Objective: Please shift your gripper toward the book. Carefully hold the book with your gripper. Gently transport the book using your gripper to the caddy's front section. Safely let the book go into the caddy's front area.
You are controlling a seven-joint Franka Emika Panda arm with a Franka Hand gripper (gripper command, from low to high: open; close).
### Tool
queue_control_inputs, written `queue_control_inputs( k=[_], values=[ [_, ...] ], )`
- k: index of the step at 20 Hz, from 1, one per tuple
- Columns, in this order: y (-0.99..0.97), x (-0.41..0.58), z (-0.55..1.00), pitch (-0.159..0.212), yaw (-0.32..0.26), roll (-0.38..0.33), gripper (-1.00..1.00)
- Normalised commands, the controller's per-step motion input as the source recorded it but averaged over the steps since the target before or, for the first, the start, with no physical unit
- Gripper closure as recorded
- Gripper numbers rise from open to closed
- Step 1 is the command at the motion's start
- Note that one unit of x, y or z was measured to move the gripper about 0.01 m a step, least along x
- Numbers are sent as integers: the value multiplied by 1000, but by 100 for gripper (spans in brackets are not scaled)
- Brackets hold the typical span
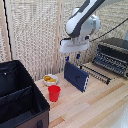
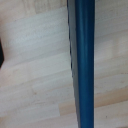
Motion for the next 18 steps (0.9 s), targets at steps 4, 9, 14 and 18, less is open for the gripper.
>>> queue_control_inputs(
  k=[4, 9, 14, 18],
  values=[
    [-330, 134, -316, 0, 0, 5, -100],
    [-344, 158, -244, 17, 29, 0, -100],
    [-189, 125, -170, 82, 38, -22, 100],
    [-46, 138, -110, 44, 64, -11, 100]
  ],
)
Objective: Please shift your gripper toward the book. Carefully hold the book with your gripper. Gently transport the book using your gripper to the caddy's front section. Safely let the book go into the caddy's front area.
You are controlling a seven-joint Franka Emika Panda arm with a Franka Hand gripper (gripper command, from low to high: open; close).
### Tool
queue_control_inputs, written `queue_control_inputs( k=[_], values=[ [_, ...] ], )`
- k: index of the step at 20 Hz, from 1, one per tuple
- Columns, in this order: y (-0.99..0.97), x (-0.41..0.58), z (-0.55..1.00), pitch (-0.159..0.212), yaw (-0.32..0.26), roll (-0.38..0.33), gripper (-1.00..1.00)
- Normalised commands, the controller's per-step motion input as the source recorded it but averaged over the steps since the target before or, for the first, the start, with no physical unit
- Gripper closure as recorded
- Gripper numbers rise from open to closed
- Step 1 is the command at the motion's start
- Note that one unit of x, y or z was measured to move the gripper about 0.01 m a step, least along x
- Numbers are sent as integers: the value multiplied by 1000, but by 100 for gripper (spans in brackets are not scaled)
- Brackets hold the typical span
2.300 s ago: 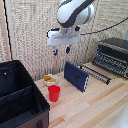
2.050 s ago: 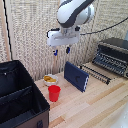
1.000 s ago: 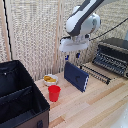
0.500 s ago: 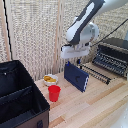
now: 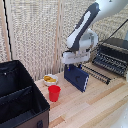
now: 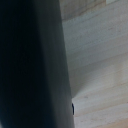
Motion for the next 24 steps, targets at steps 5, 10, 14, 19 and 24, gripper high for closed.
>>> queue_control_inputs(
  k=[5, 10, 14, 19, 24],
  values=[
    [1, 58, -66, 2, 220, -18, 100],
    [0, 6, 0, 0, 118, -7, 100],
    [-1, 0, 0, 0, 0, 0, 100],
    [-17, 1, 29, -32, -35, 0, 100],
    [67, -141, 628, -121, -238, 65, 100]
  ],
)
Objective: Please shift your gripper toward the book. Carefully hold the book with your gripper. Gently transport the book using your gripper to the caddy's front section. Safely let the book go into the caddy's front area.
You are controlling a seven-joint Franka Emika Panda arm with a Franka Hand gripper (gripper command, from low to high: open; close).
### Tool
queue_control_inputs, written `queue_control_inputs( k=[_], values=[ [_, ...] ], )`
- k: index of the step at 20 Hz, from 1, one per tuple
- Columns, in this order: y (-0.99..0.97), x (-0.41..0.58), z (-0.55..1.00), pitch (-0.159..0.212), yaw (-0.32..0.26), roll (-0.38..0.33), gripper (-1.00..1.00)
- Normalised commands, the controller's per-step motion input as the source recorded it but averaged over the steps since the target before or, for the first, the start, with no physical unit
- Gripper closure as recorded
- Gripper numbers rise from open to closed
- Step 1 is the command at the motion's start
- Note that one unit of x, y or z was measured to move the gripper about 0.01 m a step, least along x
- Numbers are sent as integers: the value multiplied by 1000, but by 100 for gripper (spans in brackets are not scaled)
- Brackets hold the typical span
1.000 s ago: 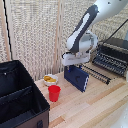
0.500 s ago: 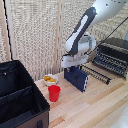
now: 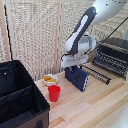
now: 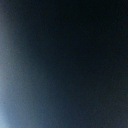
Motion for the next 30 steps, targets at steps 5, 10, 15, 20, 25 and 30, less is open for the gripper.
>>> queue_control_inputs(
  k=[5, 10, 15, 20, 25, 30],
  values=[
    [-10, -320, 873, -48, -254, 100, 100],
    [-22, -284, 892, 0, -216, 96, 100],
    [0, -294, 722, 0, -221, 130, 100],
    [83, -102, 611, -12, -250, 130, 100],
    [182, -49, 575, -27, -265, 72, 100],
    [226, -44, 575, -34, -265, 47, 100]
  ],
)
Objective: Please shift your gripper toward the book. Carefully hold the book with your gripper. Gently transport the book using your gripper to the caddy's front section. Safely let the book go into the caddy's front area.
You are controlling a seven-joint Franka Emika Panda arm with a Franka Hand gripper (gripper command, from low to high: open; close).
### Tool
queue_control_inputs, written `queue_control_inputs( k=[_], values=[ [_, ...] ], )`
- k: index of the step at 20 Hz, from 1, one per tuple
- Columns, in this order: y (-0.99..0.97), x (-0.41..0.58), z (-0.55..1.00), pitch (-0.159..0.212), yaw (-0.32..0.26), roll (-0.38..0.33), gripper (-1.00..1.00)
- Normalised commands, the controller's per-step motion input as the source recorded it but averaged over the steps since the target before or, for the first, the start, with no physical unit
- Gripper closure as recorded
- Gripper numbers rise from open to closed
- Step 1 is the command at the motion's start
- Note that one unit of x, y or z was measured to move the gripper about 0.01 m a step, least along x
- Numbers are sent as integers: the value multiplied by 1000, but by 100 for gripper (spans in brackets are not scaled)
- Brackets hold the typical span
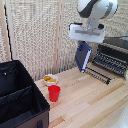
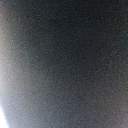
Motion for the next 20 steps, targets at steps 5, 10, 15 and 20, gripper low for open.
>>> queue_control_inputs(
  k=[5, 10, 15, 20],
  values=[
    [275, -61, 522, -15, -235, 50, 100],
    [334, -127, 387, 11, -177, 45, 100],
    [490, -114, 311, 52, -108, 31, 100],
    [669, -22, 297, 97, -41, 12, 100]
  ],
)
